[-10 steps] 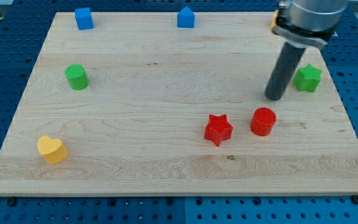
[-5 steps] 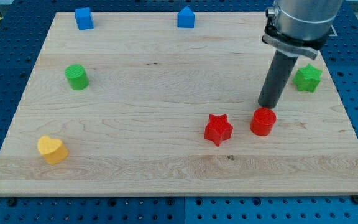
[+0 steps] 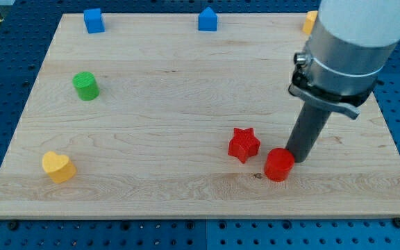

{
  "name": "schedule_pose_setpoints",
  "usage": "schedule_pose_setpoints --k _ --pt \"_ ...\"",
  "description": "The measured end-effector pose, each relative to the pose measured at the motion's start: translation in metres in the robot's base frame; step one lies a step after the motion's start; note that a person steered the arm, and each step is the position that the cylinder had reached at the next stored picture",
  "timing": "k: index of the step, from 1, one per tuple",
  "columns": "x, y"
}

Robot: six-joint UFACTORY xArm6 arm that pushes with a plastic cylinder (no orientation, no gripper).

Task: Move the red circle towards the bottom center

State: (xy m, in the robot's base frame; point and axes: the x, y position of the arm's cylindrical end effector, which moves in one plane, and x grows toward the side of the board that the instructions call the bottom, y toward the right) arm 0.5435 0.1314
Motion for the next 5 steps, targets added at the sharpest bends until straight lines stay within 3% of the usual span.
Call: schedule_pose_setpoints --k 5 --pt "0.044 -0.010"
